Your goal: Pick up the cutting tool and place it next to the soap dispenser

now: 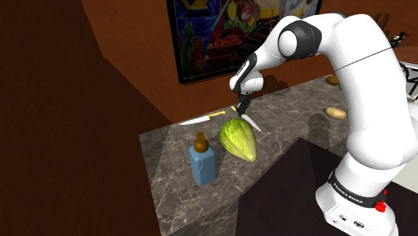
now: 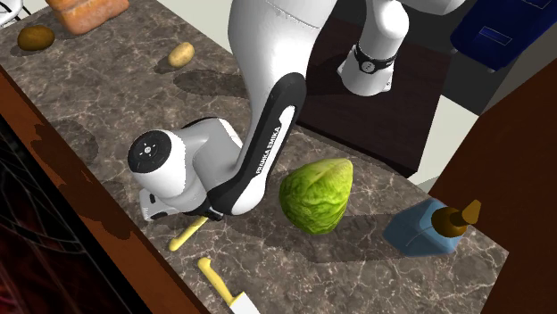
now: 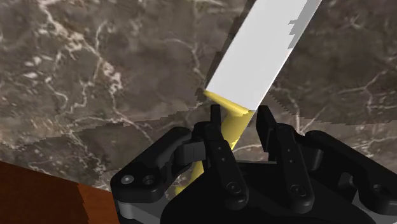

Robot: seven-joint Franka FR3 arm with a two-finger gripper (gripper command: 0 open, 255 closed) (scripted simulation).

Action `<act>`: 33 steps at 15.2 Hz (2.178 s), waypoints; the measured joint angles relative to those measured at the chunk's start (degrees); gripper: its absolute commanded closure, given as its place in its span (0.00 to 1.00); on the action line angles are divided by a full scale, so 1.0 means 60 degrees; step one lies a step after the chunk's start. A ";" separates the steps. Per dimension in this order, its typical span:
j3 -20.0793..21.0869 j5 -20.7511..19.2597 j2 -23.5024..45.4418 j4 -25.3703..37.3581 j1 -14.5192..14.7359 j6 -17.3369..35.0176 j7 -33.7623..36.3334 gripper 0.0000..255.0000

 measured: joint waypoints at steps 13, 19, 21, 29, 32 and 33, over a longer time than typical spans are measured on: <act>-0.0096 -0.0090 -0.0437 -0.0143 0.0058 -0.0294 0.0058 1.00; -0.0224 -0.0233 -0.0981 -0.0212 0.0158 -0.0764 0.0183 1.00; -0.0272 -0.0289 -0.1209 -0.0261 0.0189 -0.0943 0.0221 1.00; -0.0431 -0.0505 -0.1915 -0.0249 0.0302 -0.1650 0.0395 1.00; -0.0479 -0.0584 -0.2139 -0.0182 0.0340 -0.1936 0.0465 1.00; -0.0497 -0.0609 -0.2232 -0.0197 0.0347 -0.2015 0.0476 1.00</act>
